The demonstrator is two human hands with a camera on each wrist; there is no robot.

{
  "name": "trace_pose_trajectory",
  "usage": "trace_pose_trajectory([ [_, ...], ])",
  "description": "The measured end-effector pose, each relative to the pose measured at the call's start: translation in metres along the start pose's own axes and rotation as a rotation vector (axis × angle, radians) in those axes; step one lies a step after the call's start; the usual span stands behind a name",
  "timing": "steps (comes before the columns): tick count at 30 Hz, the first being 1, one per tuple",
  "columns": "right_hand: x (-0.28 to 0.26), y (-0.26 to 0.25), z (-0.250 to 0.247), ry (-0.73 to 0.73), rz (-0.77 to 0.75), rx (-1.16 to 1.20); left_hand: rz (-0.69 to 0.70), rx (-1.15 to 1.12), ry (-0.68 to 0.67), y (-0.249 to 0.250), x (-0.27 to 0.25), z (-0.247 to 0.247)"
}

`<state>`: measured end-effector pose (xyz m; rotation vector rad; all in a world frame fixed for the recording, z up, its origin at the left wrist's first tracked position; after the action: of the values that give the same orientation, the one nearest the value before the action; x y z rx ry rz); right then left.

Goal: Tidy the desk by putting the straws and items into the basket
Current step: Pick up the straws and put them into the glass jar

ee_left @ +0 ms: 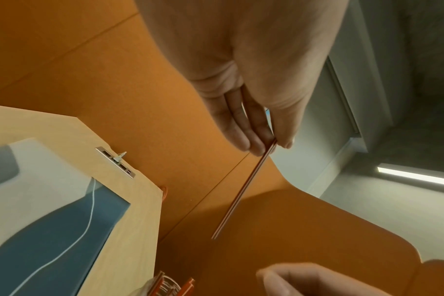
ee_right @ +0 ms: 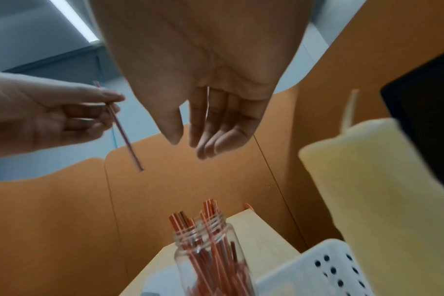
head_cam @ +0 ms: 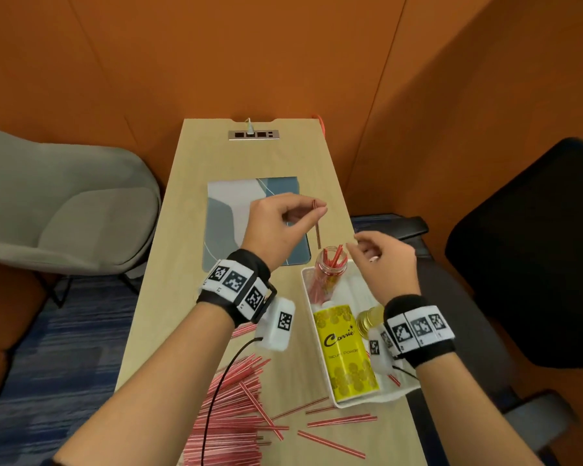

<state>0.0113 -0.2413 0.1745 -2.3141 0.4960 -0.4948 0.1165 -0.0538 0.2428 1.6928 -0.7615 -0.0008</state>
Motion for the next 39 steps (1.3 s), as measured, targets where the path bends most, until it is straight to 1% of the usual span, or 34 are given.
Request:
trace_pose_trajectory([
  [2, -0.016, 0.012, -0.005, 0.024, 0.043, 0.015, 0.011, 0.007, -0.014, 0.002, 0.008, 0.013],
  [5, -0.041, 0.026, -0.005, -0.039, 0.077, 0.024, 0.005, 0.034, -0.053, -0.003, 0.017, 0.037],
  [9, -0.072, 0.037, 0.013, -0.198, 0.117, 0.052, -0.112, 0.089, -0.142, -0.042, 0.012, 0.064],
  [11, -0.088, 0.041, 0.025, -0.243, 0.131, 0.057, -0.162, 0.221, -0.194, -0.064, -0.003, 0.065],
  [13, -0.104, 0.037, 0.044, -0.342, 0.132, 0.043, -0.195, 0.298, -0.184, -0.080, -0.021, 0.053],
  [15, -0.125, 0.026, 0.075, -0.490, 0.120, 0.026, -0.248, 0.262, -0.154, -0.093, -0.044, 0.035],
  [18, -0.164, 0.010, 0.134, -0.703, 0.079, -0.030, -0.375, 0.225, -0.126, -0.119, -0.088, 0.002],
  [20, -0.194, 0.005, 0.174, -0.849, 0.065, -0.097, -0.457, 0.271, -0.113, -0.140, -0.126, -0.023],
  [22, -0.219, 0.004, 0.203, -0.941, 0.052, -0.180, -0.550, 0.370, -0.149, -0.162, -0.167, -0.045],
  [23, -0.230, 0.005, 0.215, -0.957, 0.045, -0.236, -0.621, 0.429, -0.182, -0.174, -0.189, -0.054],
  [25, -0.243, 0.011, 0.227, -0.929, 0.063, -0.326, -0.770, 0.523, -0.239, -0.197, -0.233, -0.069],
  [27, -0.250, 0.016, 0.234, -0.874, 0.093, -0.374, -0.857, 0.566, -0.273, -0.215, -0.271, -0.080],
  [29, -0.252, 0.017, 0.237, -0.837, 0.092, -0.407, -0.861, 0.597, -0.310, -0.225, -0.294, -0.082],
  [31, -0.252, 0.016, 0.237, -0.817, 0.094, -0.418, -0.837, 0.623, -0.328, -0.227, -0.304, -0.079],
  [34, -0.249, 0.015, 0.234, -0.797, 0.097, -0.423, -0.795, 0.649, -0.331, -0.225, -0.302, -0.074],
  [39, -0.240, 0.012, 0.225, -0.779, 0.034, -0.390, -0.759, 0.665, -0.328, -0.226, -0.295, -0.075],
])
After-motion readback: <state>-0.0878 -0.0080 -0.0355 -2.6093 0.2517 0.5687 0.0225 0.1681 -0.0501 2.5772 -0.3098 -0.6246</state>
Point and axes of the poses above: each hand's wrist, its own x-axis towards the middle knuckle, its own z-axis out of the palm, y = z × x, the point moved 9 cm from there along x, towards the middle knuckle, and after that the axes turned 3 degrees about -y, right-handed, at the moved point
